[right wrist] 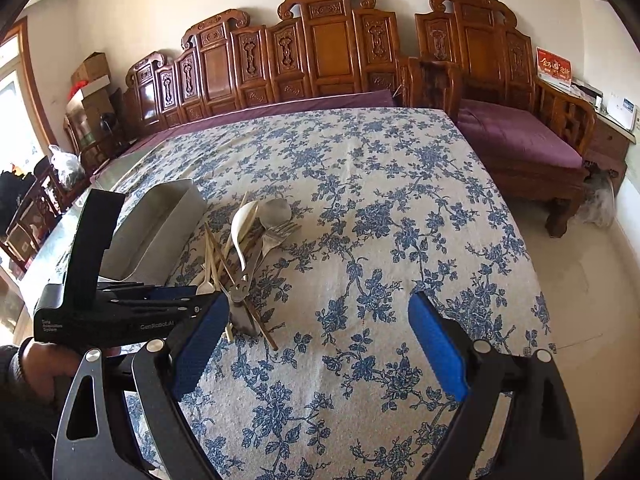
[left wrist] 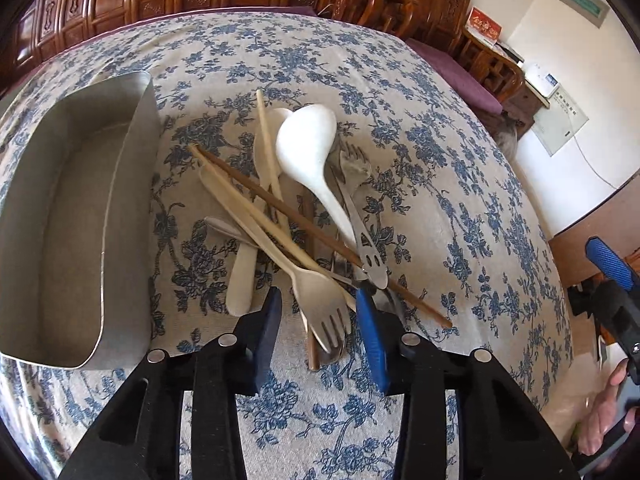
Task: Organize utensils
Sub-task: 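Grasp a white plastic fork with the left tool while the right tool grasps a wooden chopstick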
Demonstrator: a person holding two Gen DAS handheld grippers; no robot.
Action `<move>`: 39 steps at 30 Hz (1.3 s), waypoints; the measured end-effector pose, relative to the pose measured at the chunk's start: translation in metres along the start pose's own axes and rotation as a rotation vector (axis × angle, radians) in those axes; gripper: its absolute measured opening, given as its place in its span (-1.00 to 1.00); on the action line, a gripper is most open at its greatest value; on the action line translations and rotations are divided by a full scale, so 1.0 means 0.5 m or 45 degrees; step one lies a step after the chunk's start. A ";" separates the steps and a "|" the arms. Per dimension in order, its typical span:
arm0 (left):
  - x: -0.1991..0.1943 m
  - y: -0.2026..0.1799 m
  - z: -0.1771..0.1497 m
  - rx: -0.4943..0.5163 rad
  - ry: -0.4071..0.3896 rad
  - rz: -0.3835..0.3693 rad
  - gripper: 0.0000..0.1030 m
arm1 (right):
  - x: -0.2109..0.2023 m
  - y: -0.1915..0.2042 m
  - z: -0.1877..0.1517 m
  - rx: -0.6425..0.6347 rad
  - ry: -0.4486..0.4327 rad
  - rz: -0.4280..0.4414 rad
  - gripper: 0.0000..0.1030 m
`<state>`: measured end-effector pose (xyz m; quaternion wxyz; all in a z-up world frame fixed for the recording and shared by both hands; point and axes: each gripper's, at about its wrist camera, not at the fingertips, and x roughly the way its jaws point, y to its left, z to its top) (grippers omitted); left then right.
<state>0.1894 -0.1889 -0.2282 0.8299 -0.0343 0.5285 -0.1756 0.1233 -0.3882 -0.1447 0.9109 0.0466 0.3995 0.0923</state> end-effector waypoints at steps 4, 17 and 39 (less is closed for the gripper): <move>-0.001 0.001 0.007 -0.007 -0.006 -0.016 -0.61 | 0.009 0.007 -0.004 -0.004 0.015 -0.014 0.79; -0.057 0.063 -0.002 -0.078 0.006 -0.111 -0.94 | 0.035 0.054 0.000 -0.027 0.046 -0.048 0.79; -0.251 0.118 -0.028 0.186 -0.134 -0.111 -0.94 | 0.231 0.218 0.010 -0.147 0.233 0.081 -0.20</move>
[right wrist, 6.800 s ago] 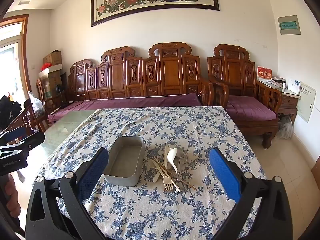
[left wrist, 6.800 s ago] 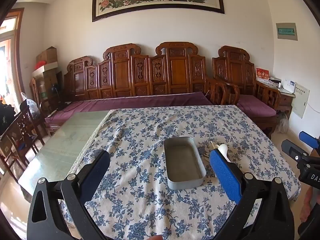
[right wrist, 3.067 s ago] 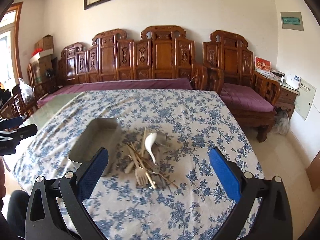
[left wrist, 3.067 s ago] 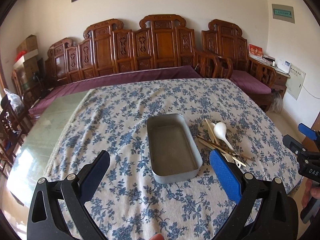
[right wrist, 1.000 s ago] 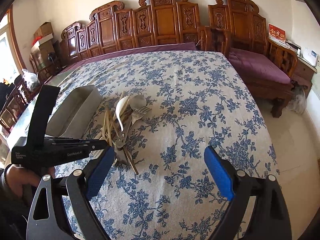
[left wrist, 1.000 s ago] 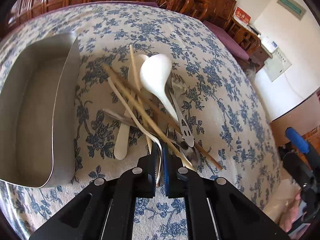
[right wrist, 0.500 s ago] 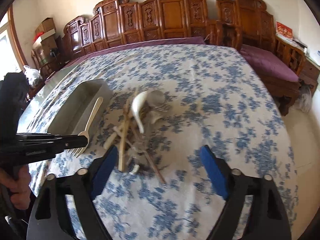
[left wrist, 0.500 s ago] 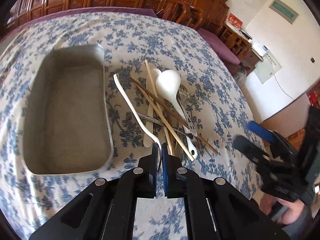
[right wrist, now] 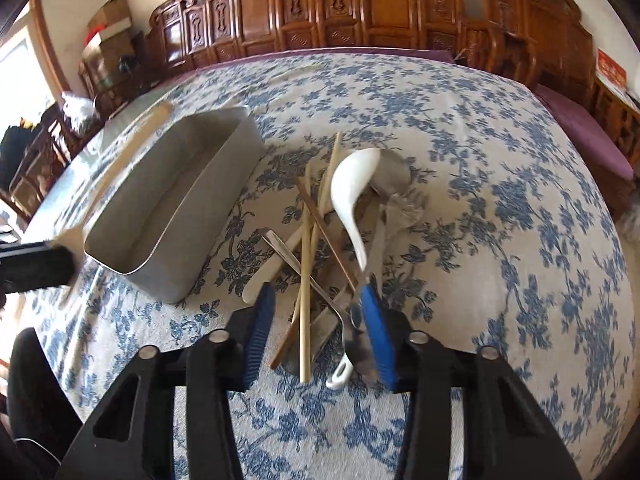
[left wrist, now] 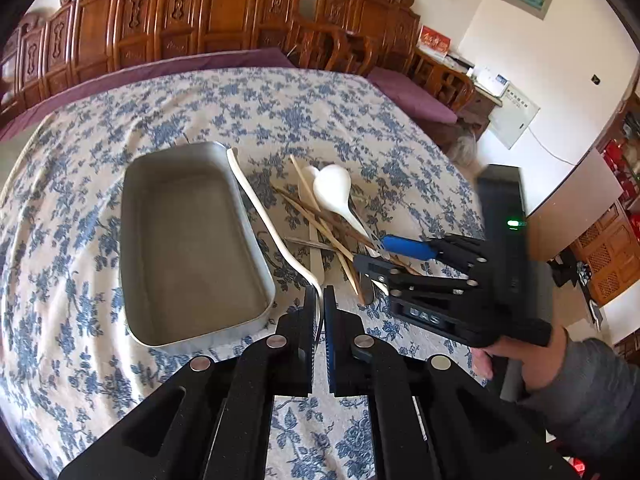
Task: Organize utensils
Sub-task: 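Grasp a white plastic fork with the left tool while the right tool grasps a wooden chopstick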
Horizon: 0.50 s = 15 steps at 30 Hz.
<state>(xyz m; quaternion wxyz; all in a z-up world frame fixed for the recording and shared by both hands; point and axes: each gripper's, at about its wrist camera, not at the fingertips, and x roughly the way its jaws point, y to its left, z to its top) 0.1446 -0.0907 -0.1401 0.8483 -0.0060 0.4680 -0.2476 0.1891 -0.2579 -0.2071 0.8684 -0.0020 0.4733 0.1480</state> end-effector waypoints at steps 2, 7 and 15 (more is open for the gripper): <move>-0.009 0.006 -0.005 0.004 -0.011 -0.001 -0.94 | 0.011 0.001 0.003 -0.015 0.009 -0.018 -0.32; -0.022 0.025 -0.018 -0.014 -0.016 0.003 -0.94 | 0.019 0.005 0.007 -0.046 0.019 -0.002 -0.38; -0.040 0.051 -0.037 -0.039 -0.023 0.025 -0.94 | 0.034 0.029 0.002 -0.110 0.054 -0.043 -0.56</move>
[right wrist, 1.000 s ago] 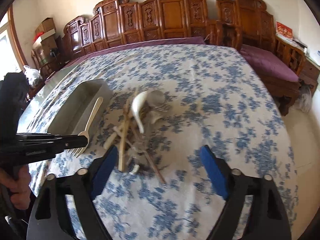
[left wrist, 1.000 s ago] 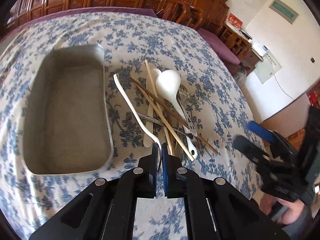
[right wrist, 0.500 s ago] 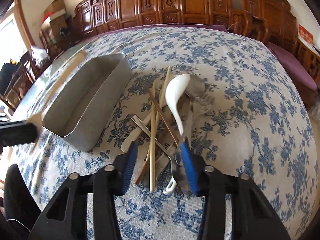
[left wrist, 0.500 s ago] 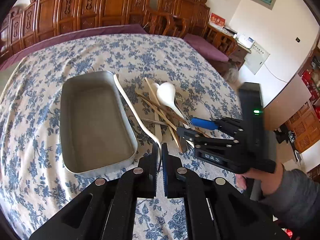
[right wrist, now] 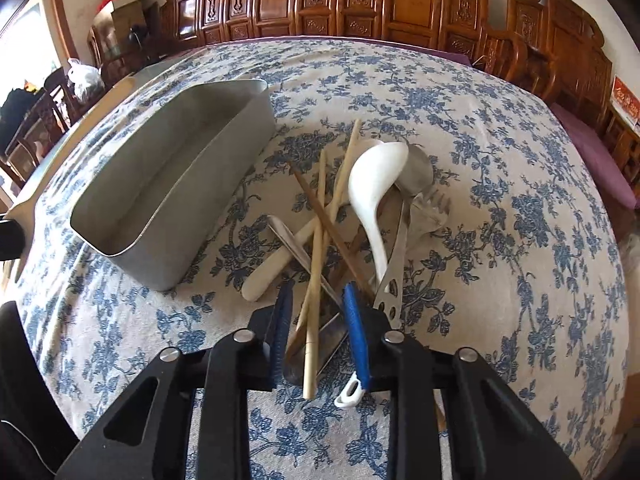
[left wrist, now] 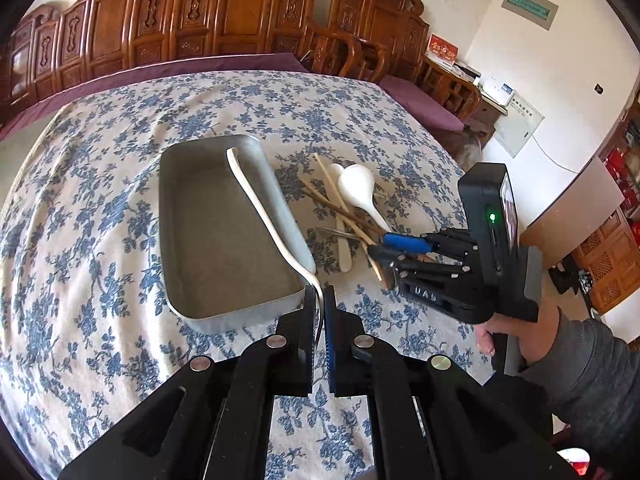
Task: Organize utensils
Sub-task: 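Grasp a white plastic fork with the left tool while the right tool grasps a wooden chopstick, then lower the fork into the grey tray and open the left tool while the right tool releases its chopstick there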
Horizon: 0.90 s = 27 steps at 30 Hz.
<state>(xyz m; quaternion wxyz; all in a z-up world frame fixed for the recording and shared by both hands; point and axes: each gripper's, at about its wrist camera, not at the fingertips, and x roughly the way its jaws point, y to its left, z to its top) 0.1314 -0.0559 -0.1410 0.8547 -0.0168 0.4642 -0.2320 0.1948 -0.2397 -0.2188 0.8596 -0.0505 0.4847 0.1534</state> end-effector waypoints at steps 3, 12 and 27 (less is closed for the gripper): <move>-0.008 0.008 -0.004 0.000 -0.007 0.017 -0.94 | -0.001 -0.002 0.002 0.005 0.017 -0.030 -0.82; -0.023 0.032 -0.019 -0.024 0.002 0.080 -0.94 | 0.001 0.014 -0.004 -0.081 0.045 -0.086 -0.85; 0.005 0.073 0.026 -0.050 0.046 0.075 -0.94 | -0.132 -0.001 0.001 -0.008 -0.105 0.020 -0.89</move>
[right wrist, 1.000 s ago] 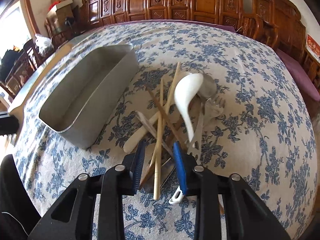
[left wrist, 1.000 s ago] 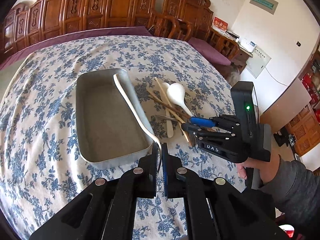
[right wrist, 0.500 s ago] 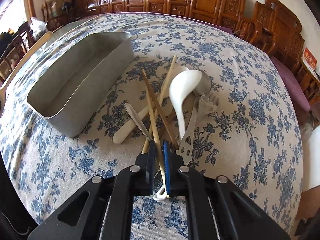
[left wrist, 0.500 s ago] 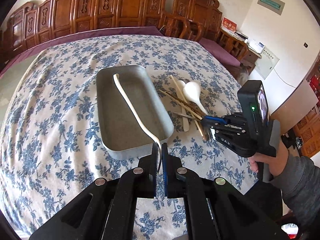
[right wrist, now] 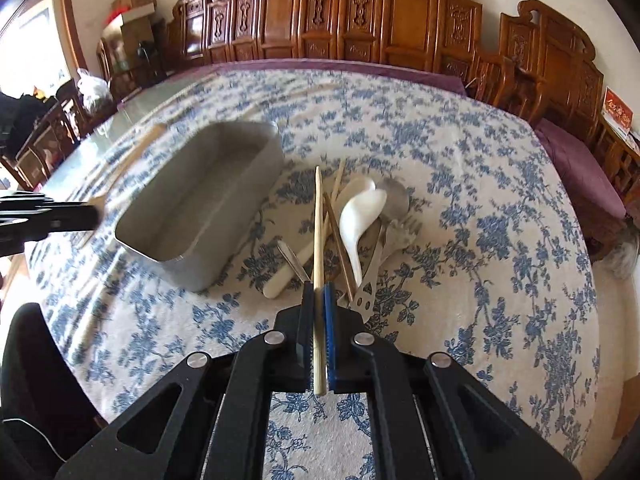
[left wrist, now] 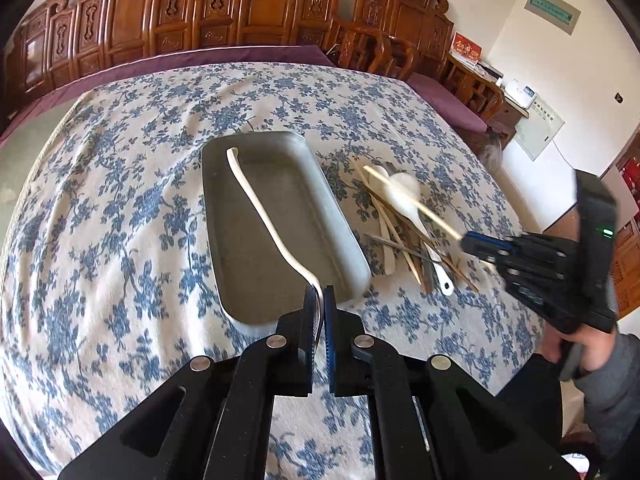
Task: Organize utensils
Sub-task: 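Lower the fork into the grey tray and open the left tool while the right tool releases its chopstick there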
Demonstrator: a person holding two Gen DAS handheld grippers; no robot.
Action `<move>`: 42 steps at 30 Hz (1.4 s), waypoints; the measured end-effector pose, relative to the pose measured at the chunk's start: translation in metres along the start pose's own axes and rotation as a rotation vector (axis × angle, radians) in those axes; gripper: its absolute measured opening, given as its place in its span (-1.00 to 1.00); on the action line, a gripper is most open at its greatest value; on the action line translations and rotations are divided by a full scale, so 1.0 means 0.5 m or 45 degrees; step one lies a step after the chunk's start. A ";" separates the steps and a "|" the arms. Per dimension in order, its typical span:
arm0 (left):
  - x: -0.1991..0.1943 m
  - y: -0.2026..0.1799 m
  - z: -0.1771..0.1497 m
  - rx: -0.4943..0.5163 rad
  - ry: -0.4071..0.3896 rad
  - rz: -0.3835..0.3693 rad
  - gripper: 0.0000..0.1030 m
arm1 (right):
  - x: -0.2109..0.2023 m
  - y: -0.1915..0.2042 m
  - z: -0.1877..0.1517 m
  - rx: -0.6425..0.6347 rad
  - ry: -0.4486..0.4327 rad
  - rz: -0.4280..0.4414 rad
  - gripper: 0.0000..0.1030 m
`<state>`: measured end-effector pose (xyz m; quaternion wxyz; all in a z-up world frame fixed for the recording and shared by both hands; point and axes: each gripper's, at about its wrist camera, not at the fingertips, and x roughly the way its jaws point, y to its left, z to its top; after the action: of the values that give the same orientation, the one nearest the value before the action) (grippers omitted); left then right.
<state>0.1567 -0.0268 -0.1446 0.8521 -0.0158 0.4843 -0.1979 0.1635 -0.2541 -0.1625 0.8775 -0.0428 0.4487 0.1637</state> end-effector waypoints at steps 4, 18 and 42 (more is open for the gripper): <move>0.032 0.017 0.028 0.010 0.024 0.010 -0.94 | -0.015 -0.002 0.006 0.019 -0.024 0.019 -0.89; 0.141 0.058 0.069 0.040 0.157 0.063 -0.91 | 0.007 0.036 0.033 -0.005 -0.027 0.063 -0.89; -0.054 0.175 0.037 -0.048 -0.082 0.231 -0.26 | 0.141 0.199 0.152 -0.017 0.046 0.135 -0.89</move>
<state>0.1881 0.0604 -0.1318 0.8812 0.0057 0.4597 -0.1101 0.2281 -0.1259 -0.1666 0.8591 -0.0278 0.4649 0.2120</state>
